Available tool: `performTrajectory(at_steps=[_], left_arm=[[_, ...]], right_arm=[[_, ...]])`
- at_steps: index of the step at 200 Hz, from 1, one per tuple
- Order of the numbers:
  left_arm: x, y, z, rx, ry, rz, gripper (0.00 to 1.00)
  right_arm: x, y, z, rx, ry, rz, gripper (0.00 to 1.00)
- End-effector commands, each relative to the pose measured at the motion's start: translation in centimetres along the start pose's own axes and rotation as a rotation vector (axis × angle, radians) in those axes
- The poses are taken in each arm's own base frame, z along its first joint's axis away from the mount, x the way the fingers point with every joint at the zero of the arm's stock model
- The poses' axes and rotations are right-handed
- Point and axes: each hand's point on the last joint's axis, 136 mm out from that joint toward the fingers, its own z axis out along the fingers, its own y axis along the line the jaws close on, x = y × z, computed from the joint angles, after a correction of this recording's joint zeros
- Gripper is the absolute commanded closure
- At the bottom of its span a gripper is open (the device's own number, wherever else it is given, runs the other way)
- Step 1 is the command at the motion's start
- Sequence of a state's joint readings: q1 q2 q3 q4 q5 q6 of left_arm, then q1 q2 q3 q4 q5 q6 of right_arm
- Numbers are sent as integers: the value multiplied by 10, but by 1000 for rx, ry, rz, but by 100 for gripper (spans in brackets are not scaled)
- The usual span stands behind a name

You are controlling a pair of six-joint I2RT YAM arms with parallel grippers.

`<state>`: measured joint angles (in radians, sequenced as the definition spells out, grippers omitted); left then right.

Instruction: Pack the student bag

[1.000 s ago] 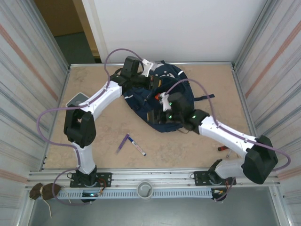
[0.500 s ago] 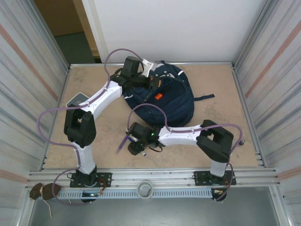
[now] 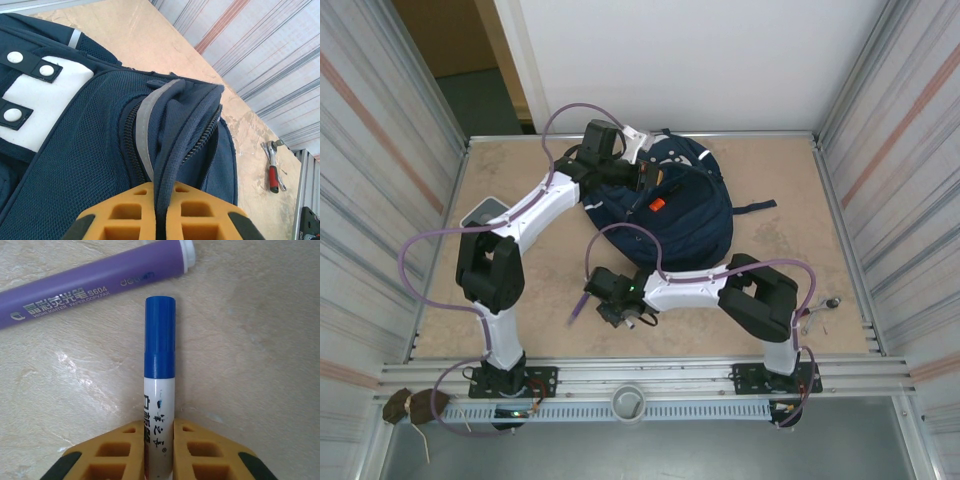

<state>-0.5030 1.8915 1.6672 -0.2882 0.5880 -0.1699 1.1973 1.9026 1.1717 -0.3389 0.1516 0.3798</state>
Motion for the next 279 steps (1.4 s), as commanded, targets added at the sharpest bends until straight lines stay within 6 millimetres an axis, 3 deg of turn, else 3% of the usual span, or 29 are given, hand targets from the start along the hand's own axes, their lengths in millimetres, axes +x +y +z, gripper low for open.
performTrajectory(at_steps=[1, 27, 61, 80, 103, 122, 161, 207, 239, 261, 279], left_arm=[[-39, -17, -20, 41, -112, 84, 98], [-42, -18, -23, 39, -120, 86, 98], [-46, -21, -25, 45, -133, 83, 99], [-47, -23, -26, 48, -137, 77, 99], [-49, -25, -28, 52, -141, 74, 100], [-49, -29, -28, 60, -140, 75, 100], [-46, -41, -23, 77, -130, 84, 100], [-43, -51, -18, 92, -123, 94, 100], [-42, -52, -17, 95, -119, 96, 100], [-42, -52, -18, 89, -120, 103, 100], [-43, -53, -18, 88, -124, 110, 100]], right_arm=[[30, -40, -14, 123, 74, 18, 89], [31, -54, -44, 101, 37, 67, 92], [-7, -67, -109, -91, -160, 237, 93], [-27, -95, -144, -210, -287, 421, 95], [-48, -151, -181, -289, -442, 704, 95], [-61, -194, -200, -321, -560, 901, 95], [-89, -254, -206, -362, -705, 1172, 95], [-110, -293, -168, -274, -692, 1334, 84], [-117, -302, -161, -240, -670, 1303, 72], [-111, -297, -170, -208, -655, 1242, 64], [-104, -288, -183, -207, -659, 1177, 63]])
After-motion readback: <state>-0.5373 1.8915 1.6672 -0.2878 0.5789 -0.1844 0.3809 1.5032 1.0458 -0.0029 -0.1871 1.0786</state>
